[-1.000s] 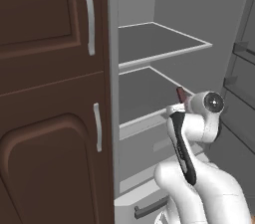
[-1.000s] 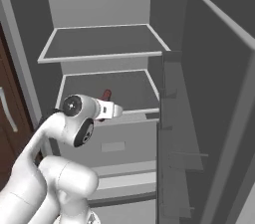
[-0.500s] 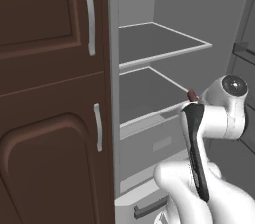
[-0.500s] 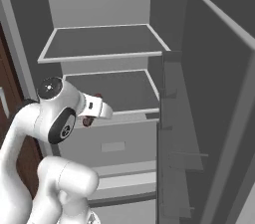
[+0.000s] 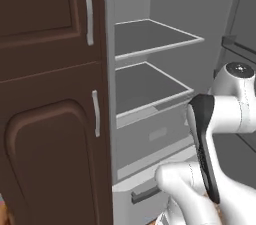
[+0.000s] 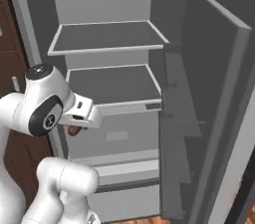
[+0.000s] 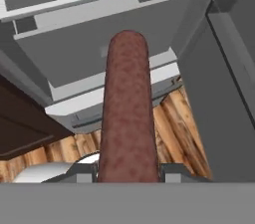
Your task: Move the hot dog bun to the plate on the dining table and place the condiment next to that plate. Then navigate to the fridge and take the sausage and place it on the plate as well.
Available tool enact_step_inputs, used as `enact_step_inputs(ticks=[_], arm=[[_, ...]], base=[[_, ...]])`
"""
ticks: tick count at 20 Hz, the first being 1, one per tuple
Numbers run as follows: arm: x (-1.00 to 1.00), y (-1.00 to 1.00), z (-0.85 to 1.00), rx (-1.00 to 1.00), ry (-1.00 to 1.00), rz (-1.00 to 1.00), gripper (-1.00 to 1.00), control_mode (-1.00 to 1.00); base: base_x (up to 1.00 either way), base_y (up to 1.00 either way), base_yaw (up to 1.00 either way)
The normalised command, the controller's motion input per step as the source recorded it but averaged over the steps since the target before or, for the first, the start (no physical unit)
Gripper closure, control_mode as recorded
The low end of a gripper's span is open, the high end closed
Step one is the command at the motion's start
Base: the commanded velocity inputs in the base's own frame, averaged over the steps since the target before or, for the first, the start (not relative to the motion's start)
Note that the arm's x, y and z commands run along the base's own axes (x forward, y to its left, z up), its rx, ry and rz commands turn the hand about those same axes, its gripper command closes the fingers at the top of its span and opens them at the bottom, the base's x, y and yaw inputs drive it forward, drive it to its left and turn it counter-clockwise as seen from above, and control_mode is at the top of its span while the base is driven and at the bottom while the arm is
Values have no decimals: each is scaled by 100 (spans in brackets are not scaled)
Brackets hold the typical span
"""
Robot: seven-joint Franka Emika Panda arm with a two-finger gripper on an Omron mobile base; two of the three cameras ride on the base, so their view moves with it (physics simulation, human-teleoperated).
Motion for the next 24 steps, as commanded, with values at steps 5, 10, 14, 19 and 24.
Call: enact_step_inputs(ticks=[5,10,14,19,24], arm=[[0,0,0,0,0,0,100,100],[0,0,0,0,0,0,100,100],[0,0,0,0,0,0,100,100],[0,0,0,0,0,0,100,100],[0,0,0,0,0,0,100,100]], base=[[-100,31,-10],[-100,34,-13],[-100,7,-30],[-100,-4,-58],[-84,-26,-66]])
